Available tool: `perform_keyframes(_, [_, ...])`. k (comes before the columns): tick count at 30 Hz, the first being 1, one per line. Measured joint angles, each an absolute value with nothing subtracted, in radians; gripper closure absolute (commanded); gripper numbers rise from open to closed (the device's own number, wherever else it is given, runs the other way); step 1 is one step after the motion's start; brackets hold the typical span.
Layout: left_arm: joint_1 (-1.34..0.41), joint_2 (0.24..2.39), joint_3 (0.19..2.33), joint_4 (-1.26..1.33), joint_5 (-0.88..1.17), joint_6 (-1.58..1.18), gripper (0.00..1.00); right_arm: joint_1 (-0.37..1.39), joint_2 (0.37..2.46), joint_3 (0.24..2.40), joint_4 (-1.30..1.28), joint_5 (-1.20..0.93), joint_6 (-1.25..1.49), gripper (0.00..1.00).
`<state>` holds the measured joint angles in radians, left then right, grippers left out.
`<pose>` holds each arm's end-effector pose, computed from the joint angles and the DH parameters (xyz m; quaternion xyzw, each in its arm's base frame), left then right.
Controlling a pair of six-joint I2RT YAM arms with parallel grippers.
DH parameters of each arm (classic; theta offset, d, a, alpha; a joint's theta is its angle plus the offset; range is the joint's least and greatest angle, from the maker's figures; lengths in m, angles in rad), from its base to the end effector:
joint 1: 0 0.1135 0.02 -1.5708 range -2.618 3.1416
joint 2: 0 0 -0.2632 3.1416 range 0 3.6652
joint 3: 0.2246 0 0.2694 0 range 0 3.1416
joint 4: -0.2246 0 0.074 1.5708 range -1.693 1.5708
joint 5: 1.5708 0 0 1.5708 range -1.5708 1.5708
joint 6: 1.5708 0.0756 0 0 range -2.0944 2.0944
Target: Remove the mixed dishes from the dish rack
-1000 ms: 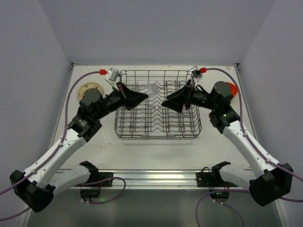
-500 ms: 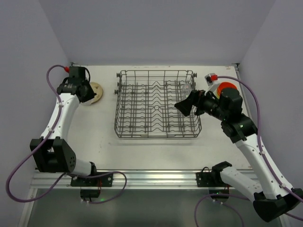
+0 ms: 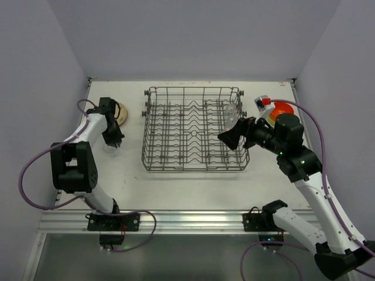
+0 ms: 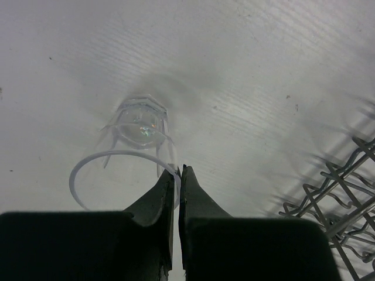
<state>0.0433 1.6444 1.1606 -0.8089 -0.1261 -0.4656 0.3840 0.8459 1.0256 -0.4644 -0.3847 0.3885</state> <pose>0.3399 0.0242 0.1637 -0.2572 0.9544 0.0320 0.1483 0.2040 0.1130 0.3760 -0.1129 0.7858 0.3634 0.4876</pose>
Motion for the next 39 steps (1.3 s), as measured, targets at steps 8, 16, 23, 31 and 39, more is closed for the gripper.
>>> perform_keyframes(8, [0.044,1.684,1.205,-0.831,-0.134,-0.410,0.72,0.384,0.843,1.021,-0.464,-0.385,0.386,0.01])
perform_keyframes(16, [0.044,1.686,1.230,-0.848,-0.134,-0.384,0.32,0.384,0.867,1.018,-0.461,-0.387,0.383,0.01])
perform_keyframes(23, [0.044,1.509,1.302,-0.861,-0.096,-0.382,0.00,0.384,0.891,0.993,-0.449,-0.372,0.384,0.01])
perform_keyframes(31, [0.024,0.876,1.094,-0.606,0.118,-0.376,0.00,0.385,1.103,1.029,-0.456,-0.240,0.381,0.05])
perform_keyframes(39, [-0.019,0.522,0.714,-0.503,0.214,-0.374,0.00,0.385,1.522,1.258,-0.572,0.063,0.353,0.11])
